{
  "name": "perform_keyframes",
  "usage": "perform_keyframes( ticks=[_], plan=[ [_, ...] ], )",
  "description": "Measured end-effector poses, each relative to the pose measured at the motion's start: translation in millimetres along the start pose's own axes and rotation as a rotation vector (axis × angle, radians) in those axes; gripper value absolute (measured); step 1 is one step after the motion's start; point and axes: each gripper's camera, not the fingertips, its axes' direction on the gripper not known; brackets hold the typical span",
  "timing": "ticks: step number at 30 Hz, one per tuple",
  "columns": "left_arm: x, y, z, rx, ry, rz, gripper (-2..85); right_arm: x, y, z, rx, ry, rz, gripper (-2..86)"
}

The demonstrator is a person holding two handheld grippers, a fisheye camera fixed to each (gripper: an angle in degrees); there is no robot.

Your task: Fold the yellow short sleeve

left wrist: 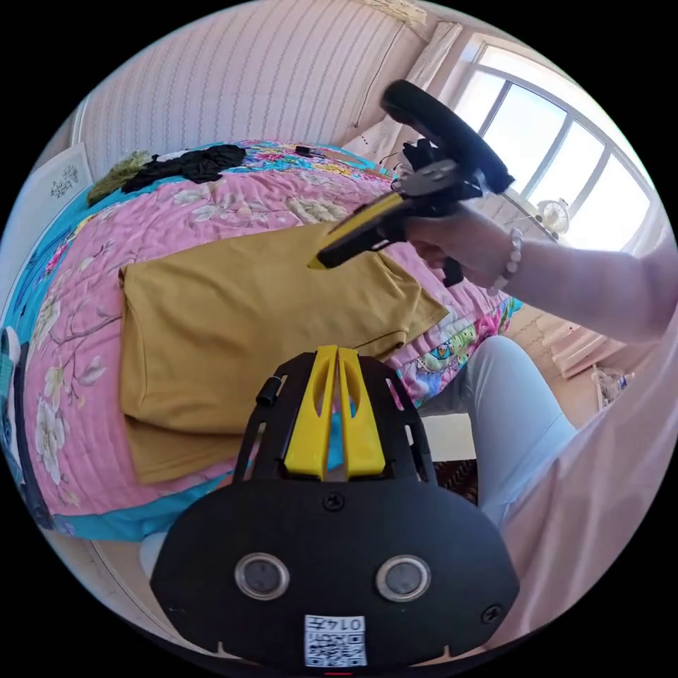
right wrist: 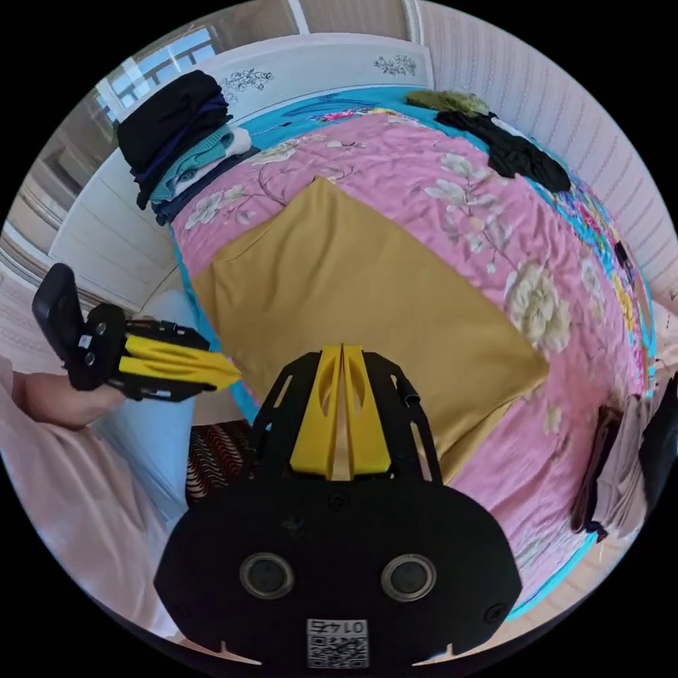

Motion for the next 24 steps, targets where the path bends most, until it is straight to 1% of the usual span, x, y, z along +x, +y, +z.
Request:
perform_keyframes(
  ticks=[2, 5, 6, 8, 10, 12, 13, 14, 15, 16, 18, 19, 20, 21, 24],
  plan=[
    [10, 4, 14, 0.005, -0.056, 0.029, -1.0, 0, -33, 16, -0.049, 0.036, -0.033, -0.4],
    [20, 19, 60, -0.109, -0.107, 0.060, -1.0, 6, -67, 82, -0.261, 0.050, -0.029, -0.5],
    [24, 34, 63, -0.018, -0.121, 0.056, -1.0, 11, -68, 97, -0.247, 0.025, 0.035, -0.5],
    [32, 49, 67, 0.028, -0.143, 0.103, -1.0, 19, -67, 98, -0.215, -0.007, 0.079, -0.7],
    [40, 57, 68, 0.031, -0.141, 0.121, -1.0, 34, -68, 97, -0.244, -0.089, 0.078, -0.8],
    [44, 60, 61, -0.008, -0.084, 0.137, -1.0, 46, -71, 92, -0.274, -0.150, 0.091, -0.8],
    [45, 60, 57, -0.011, -0.069, 0.135, -1.0, 47, -76, 82, -0.276, -0.161, 0.051, -0.8],
    [48, 64, 48, 0.025, -0.047, 0.126, -1.0, 47, -79, 75, -0.255, -0.153, 0.033, -0.7],
    [52, 69, 43, 0.074, -0.040, 0.118, -1.0, 48, -86, 61, -0.193, -0.112, 0.014, -0.7],
    [54, 72, 45, 0.078, -0.041, 0.116, -1.0, 53, -94, 52, -0.143, -0.058, 0.023, -0.6],
    [60, 80, 70, -0.025, -0.050, 0.136, -1.0, 65, -105, 59, -0.134, 0.009, 0.064, -0.5],
    [64, 88, 87, -0.057, -0.049, 0.151, -1.0, 75, -109, 79, -0.202, 0.033, 0.089, -0.4],
    [67, 96, 88, -0.017, -0.064, 0.171, -1.0, 78, -110, 91, -0.247, 0.025, 0.090, -0.4],
    [73, 99, 91, -0.020, -0.079, 0.195, -1.0, 85, -106, 94, -0.201, 0.020, 0.111, -0.4],
    [87, 101, 95, -0.048, -0.121, 0.262, -0.9, 106, -94, 80, -0.166, -0.024, 0.165, -0.4]
  ],
)
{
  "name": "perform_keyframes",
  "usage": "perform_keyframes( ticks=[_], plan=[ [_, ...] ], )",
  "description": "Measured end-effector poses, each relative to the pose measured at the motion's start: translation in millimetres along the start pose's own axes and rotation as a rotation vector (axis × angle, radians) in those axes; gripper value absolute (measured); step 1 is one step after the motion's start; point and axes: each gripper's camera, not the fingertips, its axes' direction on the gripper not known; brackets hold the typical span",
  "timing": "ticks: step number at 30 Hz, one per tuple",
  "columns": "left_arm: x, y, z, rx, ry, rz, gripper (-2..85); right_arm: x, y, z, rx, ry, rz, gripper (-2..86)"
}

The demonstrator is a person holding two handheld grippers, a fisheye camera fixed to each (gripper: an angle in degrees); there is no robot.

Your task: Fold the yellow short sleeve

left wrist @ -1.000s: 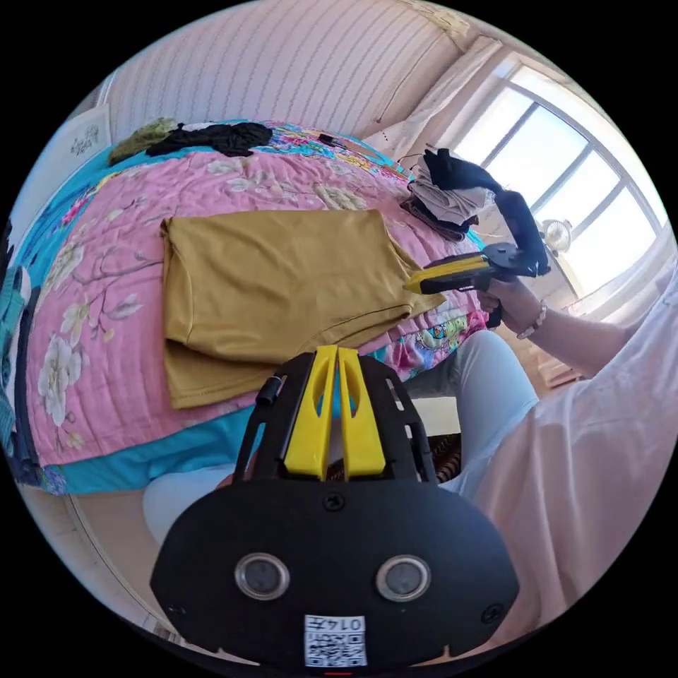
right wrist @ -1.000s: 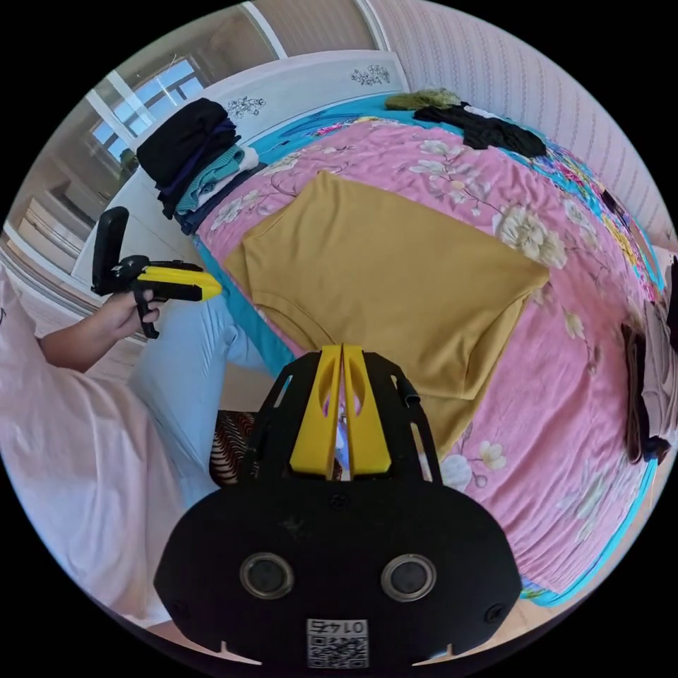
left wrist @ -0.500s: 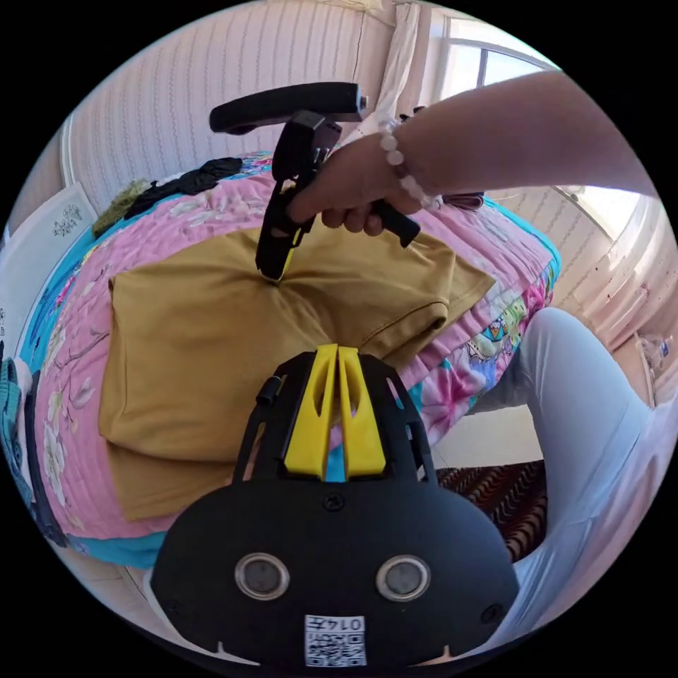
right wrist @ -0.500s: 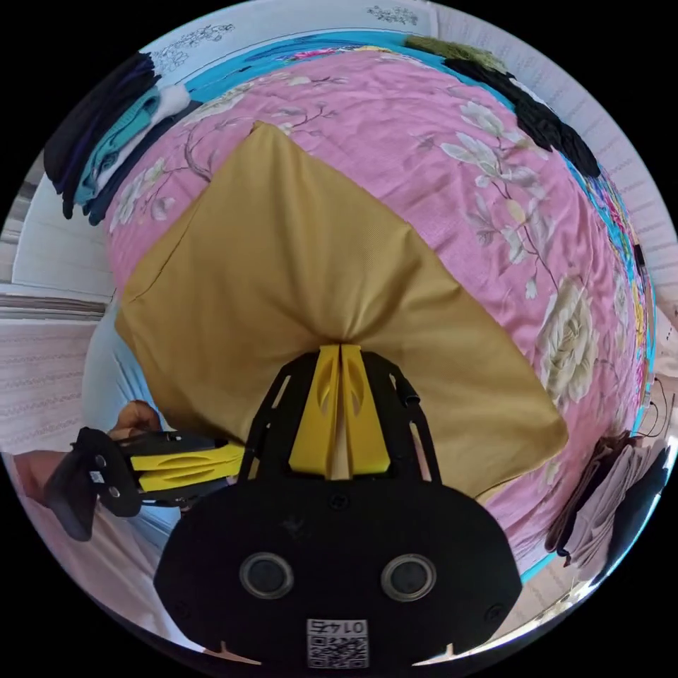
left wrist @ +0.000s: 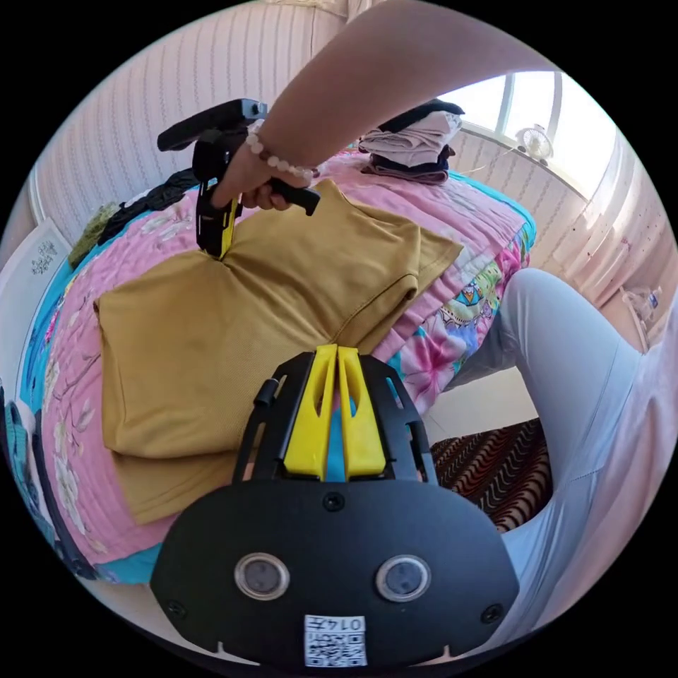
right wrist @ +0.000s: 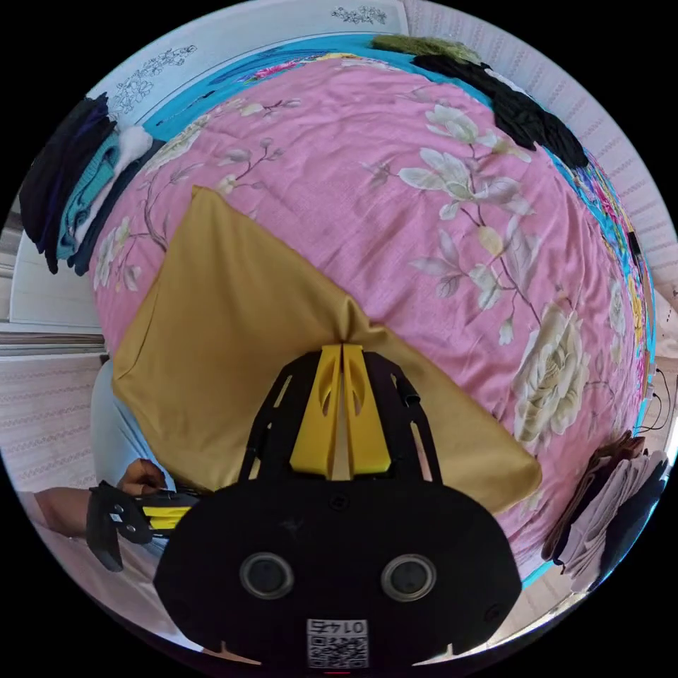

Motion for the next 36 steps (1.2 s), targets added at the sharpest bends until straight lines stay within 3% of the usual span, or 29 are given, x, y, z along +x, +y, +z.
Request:
perform_keyframes(
  ticks=[7, 11, 14, 16, 22, 27, 31, 33, 36],
  plan=[
    [22, 3, 6, -0.021, -0.033, 0.022, 0.7, 81, 158, -87, 0.299, -0.189, 0.183, 0.1],
    [39, -3, -8, 0.011, -0.016, 0.062, 13.6, 115, 268, -99, 0.313, -0.156, 0.320, 1.5],
    [58, -15, -14, 0.046, 0.011, 0.103, 16.5, 144, 341, -100, 0.324, -0.134, 0.488, 6.1],
    [69, -24, -11, 0.057, 0.014, 0.126, 16.7, 167, 377, -93, 0.341, -0.234, 0.588, 7.3],
    [106, -66, 8, 0.072, 0.010, 0.221, 16.7, 225, 390, -85, 0.348, -0.502, 0.682, 1.8],
    [106, -94, 26, 0.057, 0.067, 0.165, 17.9, 252, 396, -112, 0.467, -0.682, 0.606, 0.6],
    [96, -107, 33, 0.045, 0.093, 0.123, 11.4, 276, 398, -129, 0.512, -0.807, 0.488, 0.8],
    [86, -113, 36, 0.029, 0.058, 0.084, 3.8, 290, 399, -130, 0.502, -0.797, 0.467, 1.4],
    [73, -120, 42, -0.010, 0.099, 0.061, 1.7, 323, 400, -129, 0.535, -0.613, 0.540, 3.6]
  ],
)
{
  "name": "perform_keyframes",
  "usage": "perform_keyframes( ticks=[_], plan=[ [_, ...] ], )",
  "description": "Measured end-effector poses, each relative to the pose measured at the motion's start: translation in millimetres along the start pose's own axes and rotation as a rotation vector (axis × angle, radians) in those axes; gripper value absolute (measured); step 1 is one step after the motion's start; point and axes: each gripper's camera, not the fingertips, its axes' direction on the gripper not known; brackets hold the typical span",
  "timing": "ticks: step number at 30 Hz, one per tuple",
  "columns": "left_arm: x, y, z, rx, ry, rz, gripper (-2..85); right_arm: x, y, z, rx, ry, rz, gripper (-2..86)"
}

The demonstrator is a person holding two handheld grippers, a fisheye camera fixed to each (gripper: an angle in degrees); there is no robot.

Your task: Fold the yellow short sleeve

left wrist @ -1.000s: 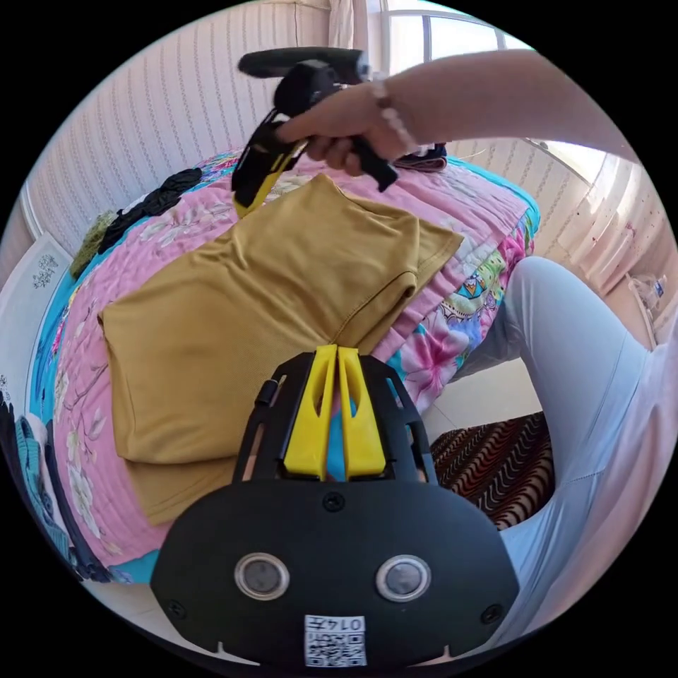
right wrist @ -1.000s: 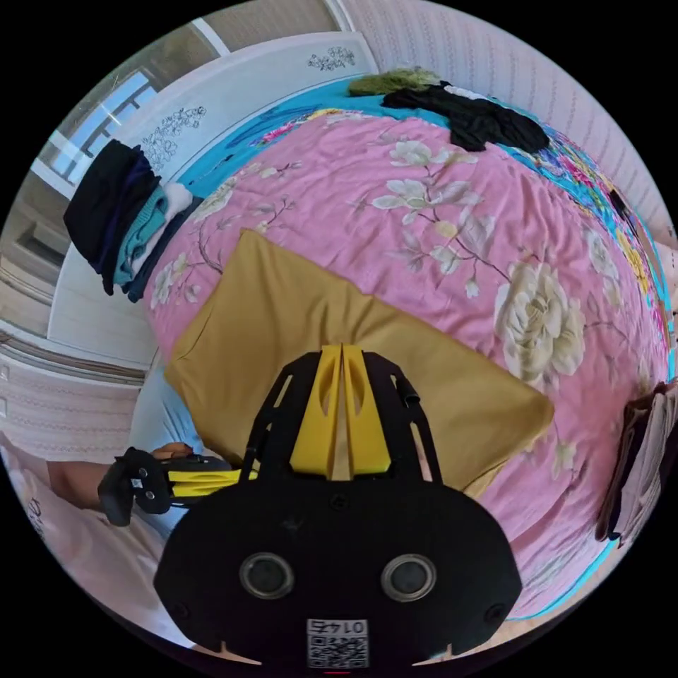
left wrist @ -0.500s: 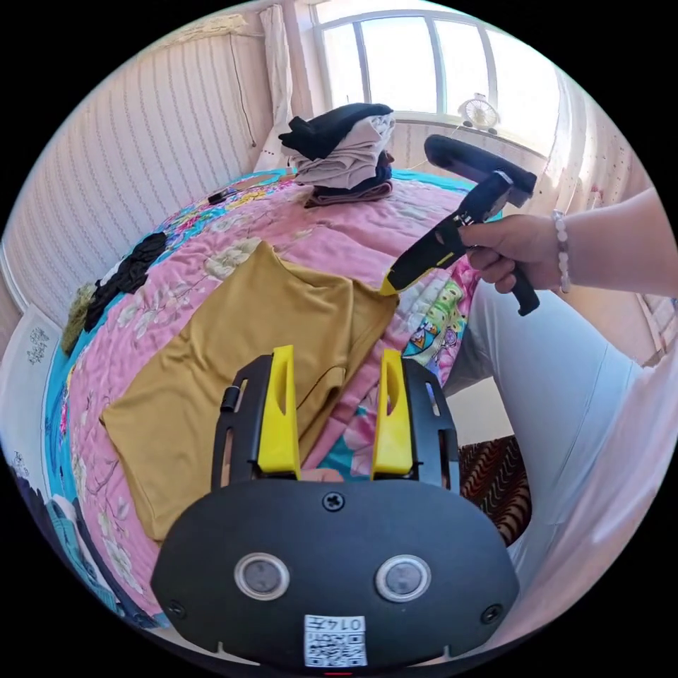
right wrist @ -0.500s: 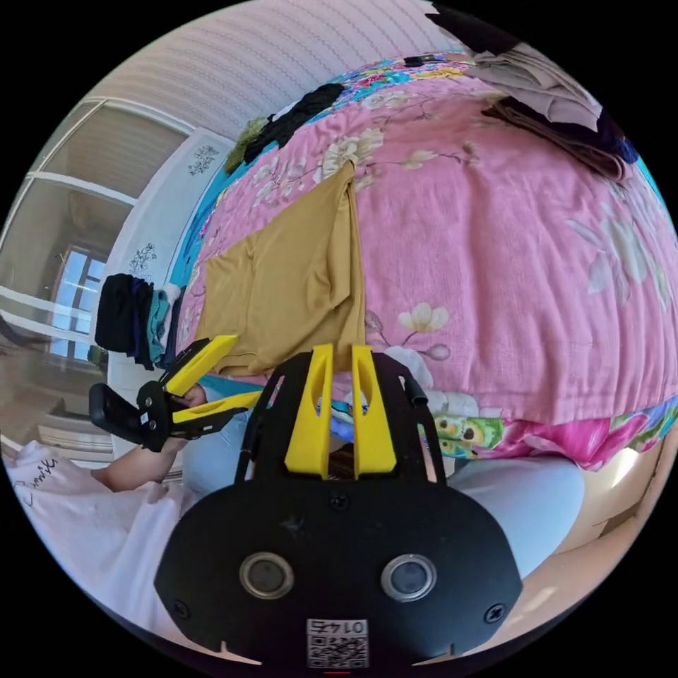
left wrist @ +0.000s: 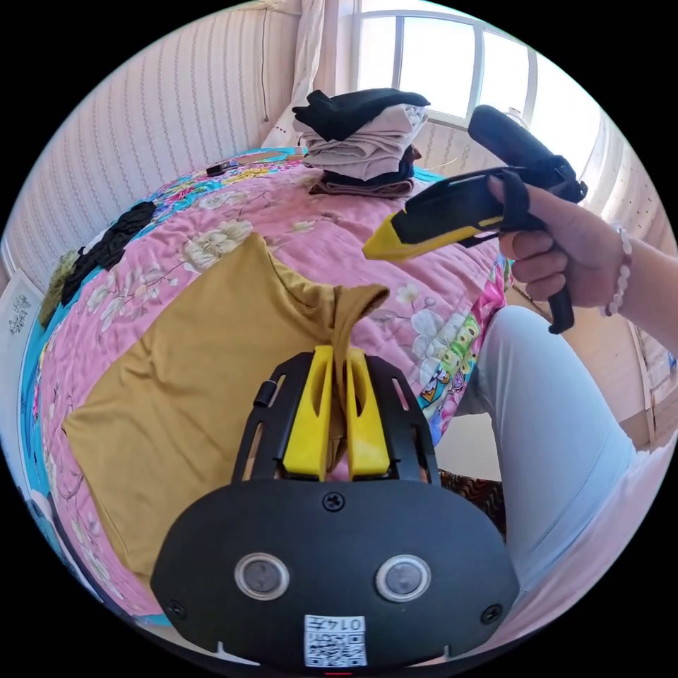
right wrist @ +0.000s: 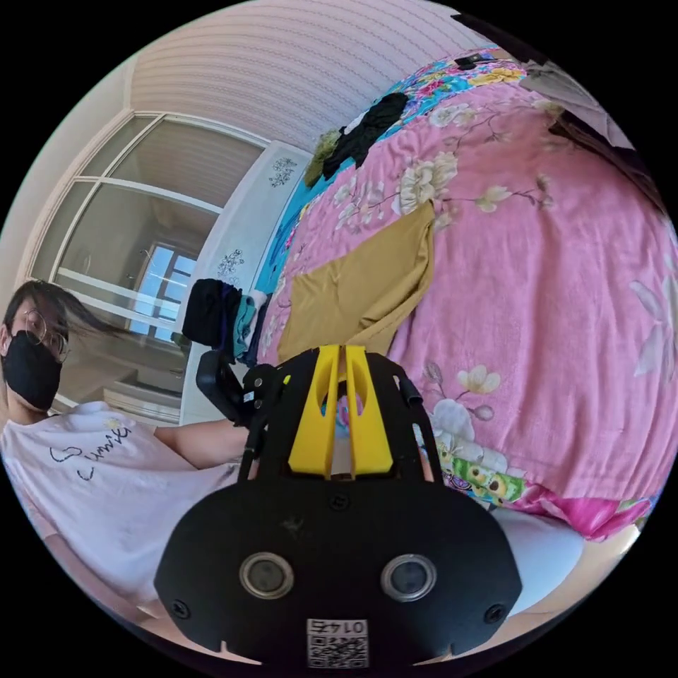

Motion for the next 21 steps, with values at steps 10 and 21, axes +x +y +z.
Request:
perform_keyframes(
  ticks=[10, 21],
  plan=[
    [-20, -13, -21, -0.005, 0.016, -0.011, 0.6, 102, -121, 90, 0.103, 0.046, 0.179, 11.3],
    [-86, 20, -120, 0.214, -0.027, -0.307, -0.6, 82, -161, 165, -0.033, -0.033, 0.046, 1.6]
  ],
)
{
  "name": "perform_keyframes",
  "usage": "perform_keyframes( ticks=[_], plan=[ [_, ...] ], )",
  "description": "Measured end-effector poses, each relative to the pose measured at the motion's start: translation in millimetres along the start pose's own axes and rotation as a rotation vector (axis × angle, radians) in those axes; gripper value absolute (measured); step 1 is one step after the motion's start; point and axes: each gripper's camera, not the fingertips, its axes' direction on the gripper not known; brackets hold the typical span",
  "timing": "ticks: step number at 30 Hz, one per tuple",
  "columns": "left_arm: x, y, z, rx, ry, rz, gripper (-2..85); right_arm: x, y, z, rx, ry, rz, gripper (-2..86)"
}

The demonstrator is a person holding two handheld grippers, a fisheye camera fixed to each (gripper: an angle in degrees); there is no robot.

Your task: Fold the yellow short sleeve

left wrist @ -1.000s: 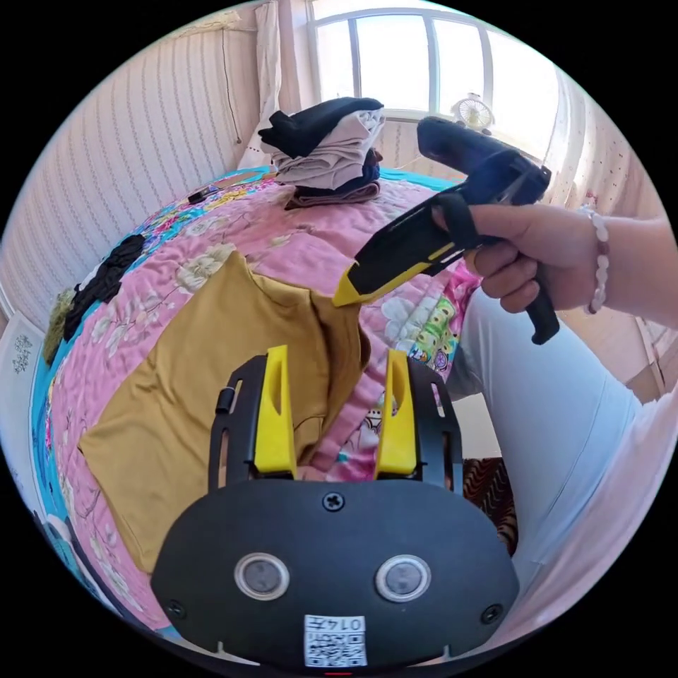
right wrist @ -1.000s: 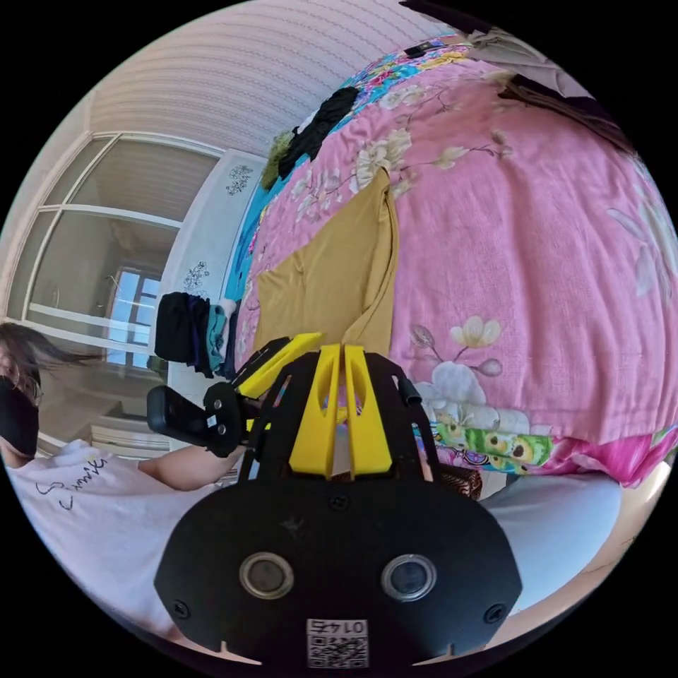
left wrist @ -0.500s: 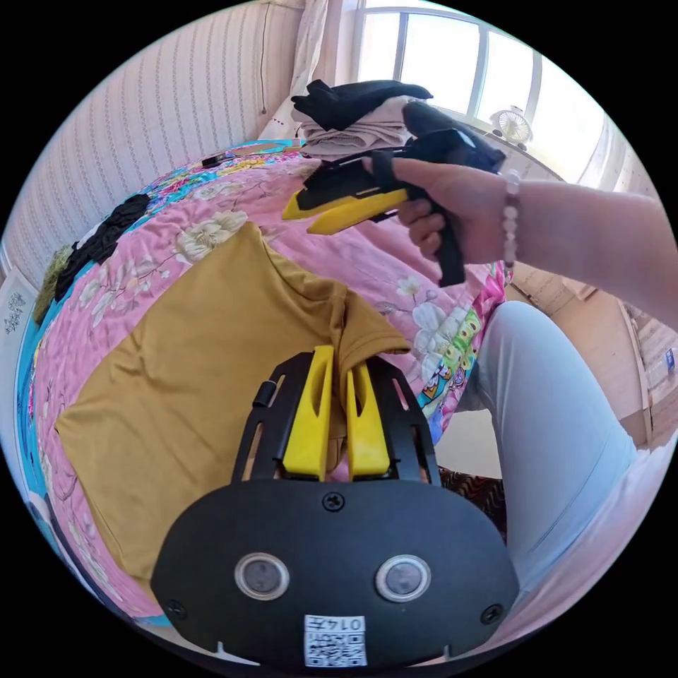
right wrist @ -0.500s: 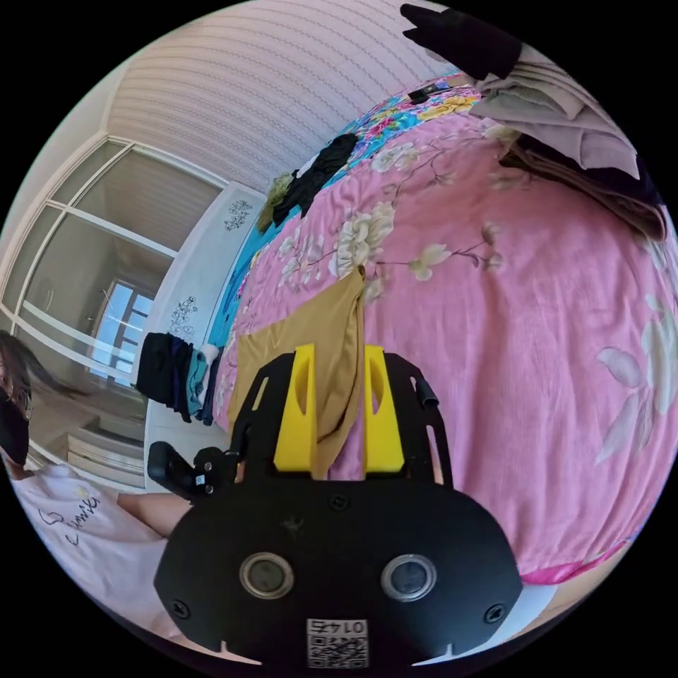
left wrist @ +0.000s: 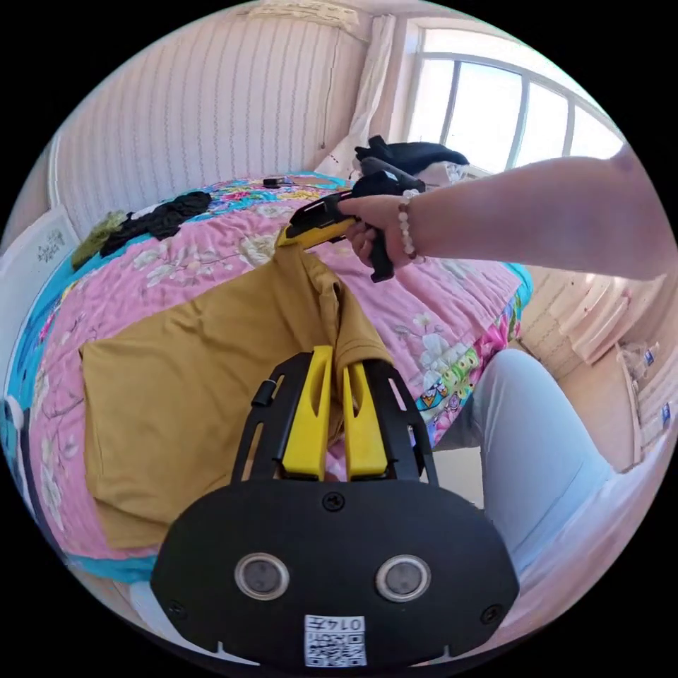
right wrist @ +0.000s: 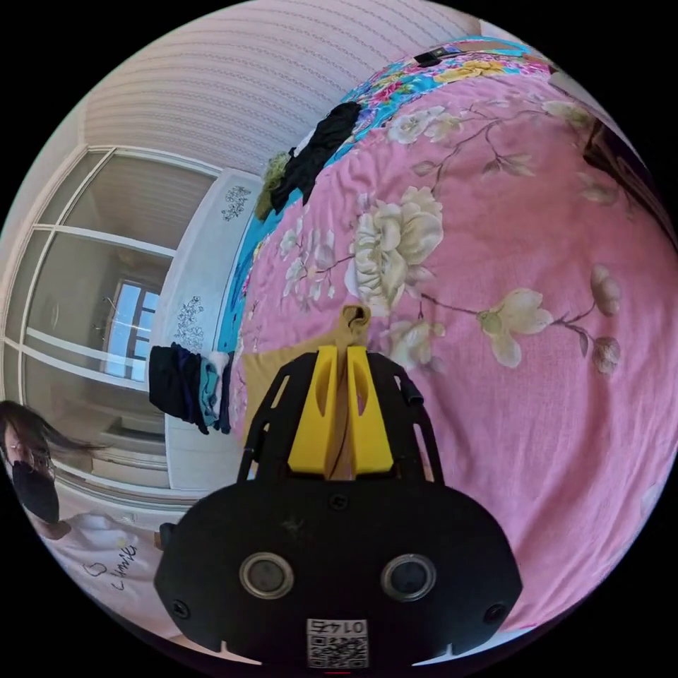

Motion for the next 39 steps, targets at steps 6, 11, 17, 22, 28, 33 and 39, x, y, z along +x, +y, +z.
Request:
perform_keyframes(
  ticks=[6, 11, 17, 22, 28, 33, 39],
  plan=[
    [-88, 7, -81, 0.075, -0.092, -0.178, -0.5, -92, -22, 117, -0.144, -0.028, -0.211, 1.2],
    [-155, 20, -117, 0.065, -0.135, -0.371, 0.0, -141, -31, 246, -0.255, 0.039, -0.224, 1.3],
    [-194, 38, -146, -0.021, -0.154, -0.524, -0.8, -154, -21, 379, -0.339, 0.164, -0.195, 2.1],
    [-210, 27, -173, 0.032, -0.095, -0.567, -0.5, -157, -14, 426, -0.382, -0.043, -0.312, 1.8],
    [-200, -22, -163, 0.019, -0.217, -0.440, 7.8, -154, -4, 475, -0.353, 0.242, -0.445, 5.0],
    [-203, -48, -125, -0.143, -0.233, -0.388, 3.5, -148, 7, 562, -0.443, 0.393, -0.497, 6.7],
    [-230, -50, -196, -0.031, -0.122, -0.549, -0.5, -151, 2, 618, -0.483, 0.326, -0.466, 1.5]
  ],
)
